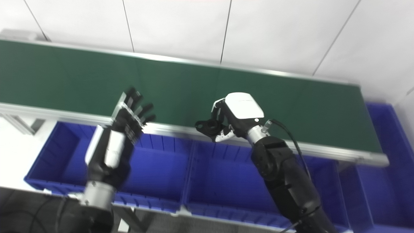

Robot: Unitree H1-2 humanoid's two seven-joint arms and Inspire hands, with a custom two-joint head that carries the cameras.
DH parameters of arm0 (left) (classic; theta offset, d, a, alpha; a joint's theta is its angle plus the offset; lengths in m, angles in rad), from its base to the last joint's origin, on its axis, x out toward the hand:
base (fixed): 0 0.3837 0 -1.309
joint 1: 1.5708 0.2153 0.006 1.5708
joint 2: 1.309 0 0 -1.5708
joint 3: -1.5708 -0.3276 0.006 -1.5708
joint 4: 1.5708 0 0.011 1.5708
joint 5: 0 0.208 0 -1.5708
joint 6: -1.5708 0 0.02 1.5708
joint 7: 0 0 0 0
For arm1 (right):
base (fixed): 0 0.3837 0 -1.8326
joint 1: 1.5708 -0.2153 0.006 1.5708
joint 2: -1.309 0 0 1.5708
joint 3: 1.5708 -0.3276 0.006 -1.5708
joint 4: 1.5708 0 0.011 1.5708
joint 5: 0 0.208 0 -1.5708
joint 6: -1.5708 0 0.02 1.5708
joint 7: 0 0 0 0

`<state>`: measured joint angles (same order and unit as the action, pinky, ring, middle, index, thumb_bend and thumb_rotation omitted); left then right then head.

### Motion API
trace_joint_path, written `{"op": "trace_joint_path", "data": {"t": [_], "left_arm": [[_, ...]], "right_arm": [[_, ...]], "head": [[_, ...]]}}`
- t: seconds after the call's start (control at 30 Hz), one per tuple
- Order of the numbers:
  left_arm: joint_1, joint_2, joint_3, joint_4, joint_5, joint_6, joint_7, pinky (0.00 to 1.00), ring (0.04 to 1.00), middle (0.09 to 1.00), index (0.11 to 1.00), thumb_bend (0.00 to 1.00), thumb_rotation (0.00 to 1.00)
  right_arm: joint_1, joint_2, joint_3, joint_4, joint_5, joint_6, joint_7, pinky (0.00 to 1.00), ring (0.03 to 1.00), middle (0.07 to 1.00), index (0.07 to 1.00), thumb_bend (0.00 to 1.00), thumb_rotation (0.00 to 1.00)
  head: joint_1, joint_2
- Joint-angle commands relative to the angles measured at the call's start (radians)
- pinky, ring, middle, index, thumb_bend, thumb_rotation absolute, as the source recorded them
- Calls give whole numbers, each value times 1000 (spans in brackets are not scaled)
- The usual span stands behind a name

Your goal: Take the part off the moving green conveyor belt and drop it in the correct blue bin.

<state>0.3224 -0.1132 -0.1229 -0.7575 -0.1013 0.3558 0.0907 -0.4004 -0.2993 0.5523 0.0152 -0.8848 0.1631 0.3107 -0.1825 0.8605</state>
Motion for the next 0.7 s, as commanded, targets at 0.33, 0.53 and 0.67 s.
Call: {"op": "trace_joint_path", "data": {"t": [0.33, 0.53, 0.67], "left_arm": [[-60, 38, 46, -44, -79, 58, -25, 837, 892, 989, 1000, 746, 776], [-32, 20, 25, -51, -65, 52, -20, 841, 883, 976, 1000, 742, 778], [-11, 6, 11, -52, -50, 46, -18, 826, 879, 973, 1000, 755, 771]], "right_arm": [[127, -39, -48, -63, -45, -8, 4, 255, 320, 477, 490, 523, 0], [148, -52, -56, 21, -53, -42, -70, 319, 388, 440, 532, 515, 0], [137, -56, -44, 112, -66, -72, -142, 290, 352, 457, 511, 519, 0]], "head": [[12, -22], [37, -57], [56, -74]]}}
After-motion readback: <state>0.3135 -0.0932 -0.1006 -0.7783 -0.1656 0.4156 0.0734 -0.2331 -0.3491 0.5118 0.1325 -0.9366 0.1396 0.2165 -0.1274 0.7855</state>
